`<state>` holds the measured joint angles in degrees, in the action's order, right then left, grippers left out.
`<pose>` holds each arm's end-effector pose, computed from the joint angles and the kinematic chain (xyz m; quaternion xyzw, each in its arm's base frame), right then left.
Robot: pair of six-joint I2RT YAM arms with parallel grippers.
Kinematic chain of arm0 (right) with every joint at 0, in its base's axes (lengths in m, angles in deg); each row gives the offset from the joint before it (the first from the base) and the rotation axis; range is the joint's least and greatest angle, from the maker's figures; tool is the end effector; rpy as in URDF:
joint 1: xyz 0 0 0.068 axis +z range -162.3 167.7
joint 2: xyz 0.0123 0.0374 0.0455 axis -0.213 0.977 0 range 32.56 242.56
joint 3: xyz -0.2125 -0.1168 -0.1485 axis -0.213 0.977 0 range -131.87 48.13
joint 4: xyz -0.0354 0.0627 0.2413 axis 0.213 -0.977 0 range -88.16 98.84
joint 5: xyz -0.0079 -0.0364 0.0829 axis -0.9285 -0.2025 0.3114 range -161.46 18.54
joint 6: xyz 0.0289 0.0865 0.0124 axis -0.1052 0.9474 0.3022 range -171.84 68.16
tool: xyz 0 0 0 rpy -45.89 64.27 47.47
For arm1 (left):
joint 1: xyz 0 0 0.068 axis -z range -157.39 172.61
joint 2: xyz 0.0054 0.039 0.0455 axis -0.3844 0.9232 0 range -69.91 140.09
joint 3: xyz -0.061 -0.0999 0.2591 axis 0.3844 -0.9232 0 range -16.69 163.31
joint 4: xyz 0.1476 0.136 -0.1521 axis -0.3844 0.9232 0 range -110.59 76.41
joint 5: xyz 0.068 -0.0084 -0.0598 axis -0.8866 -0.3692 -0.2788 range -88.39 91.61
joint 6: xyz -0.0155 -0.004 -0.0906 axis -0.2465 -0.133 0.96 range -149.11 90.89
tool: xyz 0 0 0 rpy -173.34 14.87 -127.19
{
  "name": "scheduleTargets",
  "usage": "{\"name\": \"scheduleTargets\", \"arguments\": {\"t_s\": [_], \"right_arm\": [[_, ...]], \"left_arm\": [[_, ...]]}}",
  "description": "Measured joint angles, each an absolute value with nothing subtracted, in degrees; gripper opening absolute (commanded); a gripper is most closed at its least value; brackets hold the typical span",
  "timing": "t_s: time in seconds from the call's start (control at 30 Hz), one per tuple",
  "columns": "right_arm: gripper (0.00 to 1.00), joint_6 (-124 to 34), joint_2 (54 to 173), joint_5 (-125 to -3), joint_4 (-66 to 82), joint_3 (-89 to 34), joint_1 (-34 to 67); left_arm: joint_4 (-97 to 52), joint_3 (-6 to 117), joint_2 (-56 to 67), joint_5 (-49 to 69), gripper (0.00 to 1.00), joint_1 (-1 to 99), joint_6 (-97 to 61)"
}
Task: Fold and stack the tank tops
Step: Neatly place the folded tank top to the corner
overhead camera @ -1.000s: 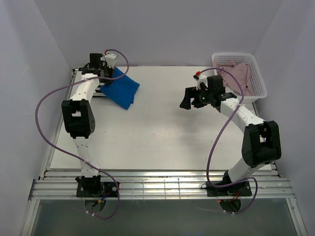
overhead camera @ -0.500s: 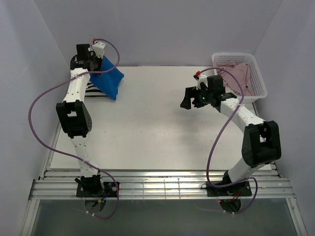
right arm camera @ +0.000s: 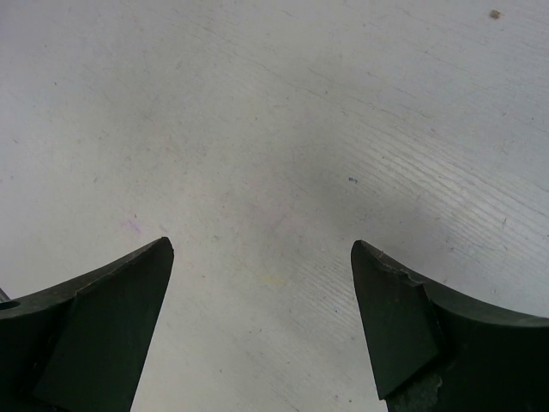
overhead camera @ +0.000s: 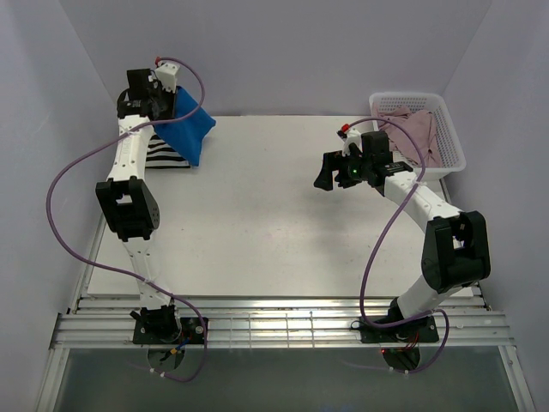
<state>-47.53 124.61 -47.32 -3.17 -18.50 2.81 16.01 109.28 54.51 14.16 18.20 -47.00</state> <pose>0.3641 0.1333 0.2519 -0.1746 0.8642 0.2579 0.3952 0.5354 0.0233 0.3185 0.1537 0.8699 -0.0065 0.4687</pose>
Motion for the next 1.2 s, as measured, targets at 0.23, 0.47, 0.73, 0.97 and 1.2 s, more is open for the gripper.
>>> {"name": "scheduleTargets", "arguments": {"t_s": [0.23, 0.47, 0.73, 0.97, 1.2], "right_arm": [[0.90, -47.53, 124.09, -47.25, -2.97, -18.43, 2.81], [0.90, -47.53, 124.09, -47.07, -2.97, -18.43, 2.81], [0.90, -47.51, 124.37, -46.90, -3.00, -18.43, 2.81], [0.90, -47.53, 126.32, -46.97, -3.15, -18.43, 2.81], [0.90, -47.53, 127.17, -47.82, -3.94, -18.54, 2.81]], "left_arm": [[16.77, 111.25, 54.51, 14.78, 0.00, 17.66, -46.54], [16.77, 111.84, 54.51, 16.59, 0.00, 16.41, -45.66], [15.13, 109.85, 54.99, 20.07, 0.00, 13.83, -44.57], [13.14, 109.63, 59.04, 23.39, 0.00, 10.20, -43.87], [10.87, 109.55, 65.35, 24.41, 0.00, 7.39, -43.67]]}}
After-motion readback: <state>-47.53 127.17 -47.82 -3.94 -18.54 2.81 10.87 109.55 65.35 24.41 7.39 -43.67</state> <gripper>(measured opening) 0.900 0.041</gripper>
